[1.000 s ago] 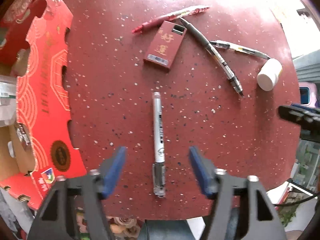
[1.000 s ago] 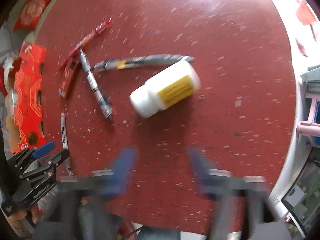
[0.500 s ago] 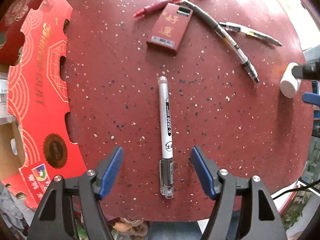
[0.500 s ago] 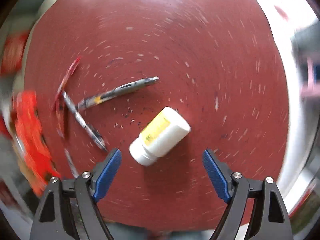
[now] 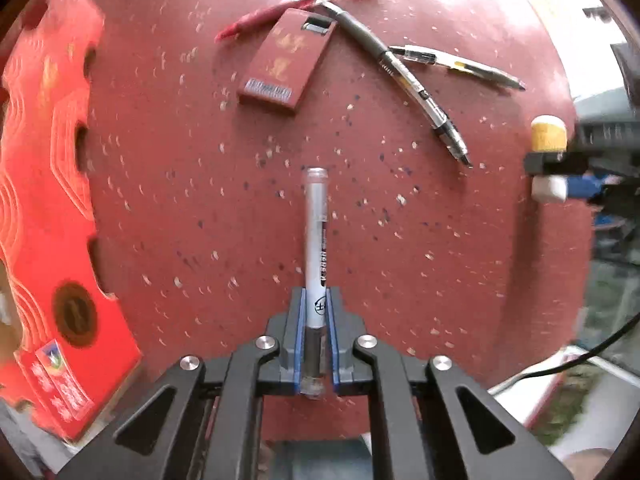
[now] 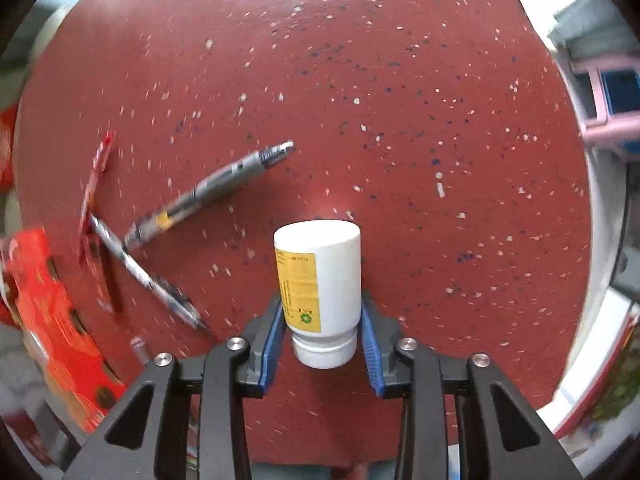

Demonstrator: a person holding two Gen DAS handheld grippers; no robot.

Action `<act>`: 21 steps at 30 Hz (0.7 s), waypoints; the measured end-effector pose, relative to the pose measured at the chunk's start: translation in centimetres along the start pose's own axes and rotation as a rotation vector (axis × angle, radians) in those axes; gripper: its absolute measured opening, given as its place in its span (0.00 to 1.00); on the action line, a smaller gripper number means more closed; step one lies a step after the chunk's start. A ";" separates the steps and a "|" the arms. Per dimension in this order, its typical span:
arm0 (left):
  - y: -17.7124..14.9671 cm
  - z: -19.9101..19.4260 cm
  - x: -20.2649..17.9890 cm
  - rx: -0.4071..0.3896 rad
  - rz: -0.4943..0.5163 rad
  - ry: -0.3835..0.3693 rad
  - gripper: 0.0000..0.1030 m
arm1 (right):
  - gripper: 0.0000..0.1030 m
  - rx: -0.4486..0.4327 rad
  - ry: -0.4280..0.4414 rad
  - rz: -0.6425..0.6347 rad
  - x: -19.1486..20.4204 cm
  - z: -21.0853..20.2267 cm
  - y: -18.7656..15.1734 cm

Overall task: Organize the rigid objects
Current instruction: 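Carry the silver pen and white pill bottle over the cardboard tray box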

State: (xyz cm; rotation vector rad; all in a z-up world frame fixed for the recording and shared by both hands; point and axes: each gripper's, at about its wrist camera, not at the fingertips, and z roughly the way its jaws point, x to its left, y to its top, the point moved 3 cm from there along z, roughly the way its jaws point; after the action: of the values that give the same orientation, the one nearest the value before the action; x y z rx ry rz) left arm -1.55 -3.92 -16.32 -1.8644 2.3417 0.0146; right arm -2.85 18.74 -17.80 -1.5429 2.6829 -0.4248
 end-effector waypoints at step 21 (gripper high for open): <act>0.1 -5.5 2.2 -0.131 0.040 -0.095 0.10 | 0.36 -0.038 0.111 -0.155 2.5 -5.4 -8.0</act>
State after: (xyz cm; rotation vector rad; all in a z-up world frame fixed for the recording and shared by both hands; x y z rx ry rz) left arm -2.75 -6.57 -11.18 -1.8287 2.3652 0.2607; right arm 1.80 13.99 -10.39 -1.7978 2.6748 -0.4803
